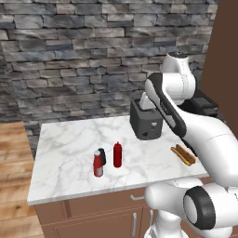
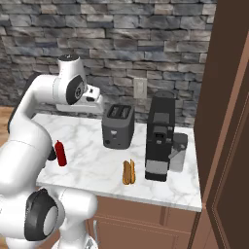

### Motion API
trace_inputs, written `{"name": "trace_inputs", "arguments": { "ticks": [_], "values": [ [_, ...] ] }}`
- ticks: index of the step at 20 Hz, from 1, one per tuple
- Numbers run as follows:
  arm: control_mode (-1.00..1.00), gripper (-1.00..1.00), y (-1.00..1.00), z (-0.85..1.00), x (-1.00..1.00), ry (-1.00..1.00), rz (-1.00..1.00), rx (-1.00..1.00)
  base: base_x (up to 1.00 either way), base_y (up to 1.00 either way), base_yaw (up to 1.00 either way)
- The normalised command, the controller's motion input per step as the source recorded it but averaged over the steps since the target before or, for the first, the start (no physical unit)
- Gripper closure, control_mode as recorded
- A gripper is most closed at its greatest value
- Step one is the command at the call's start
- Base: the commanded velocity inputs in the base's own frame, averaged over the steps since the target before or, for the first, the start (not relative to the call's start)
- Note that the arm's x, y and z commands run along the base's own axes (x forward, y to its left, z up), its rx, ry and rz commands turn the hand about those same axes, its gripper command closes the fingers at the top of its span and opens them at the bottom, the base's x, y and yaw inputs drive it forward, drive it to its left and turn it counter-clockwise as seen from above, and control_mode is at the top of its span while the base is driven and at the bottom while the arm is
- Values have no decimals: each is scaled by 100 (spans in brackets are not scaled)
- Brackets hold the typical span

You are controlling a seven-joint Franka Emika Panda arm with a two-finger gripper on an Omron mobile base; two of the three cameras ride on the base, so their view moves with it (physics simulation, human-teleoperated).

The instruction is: There are various items on the counter. Only move the condiments/shakers into the cabinet.

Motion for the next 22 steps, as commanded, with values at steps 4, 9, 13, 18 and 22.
{"name": "trace_inputs", "arguments": {
  "ticks": [4,9,13,18,22],
  "values": [
    [-100,-100,26,-9,0,3,1,0,0,0,0],
    [-100,-100,41,-43,-22,5,9,0,0,0,0],
    [-100,-100,12,-57,-23,5,11,1,0,0,0],
    [-100,-100,-4,-60,-2,3,11,11,0,0,0],
    [-100,-100,-49,-51,0,0,12,0,0,0,0]
  ]
}}
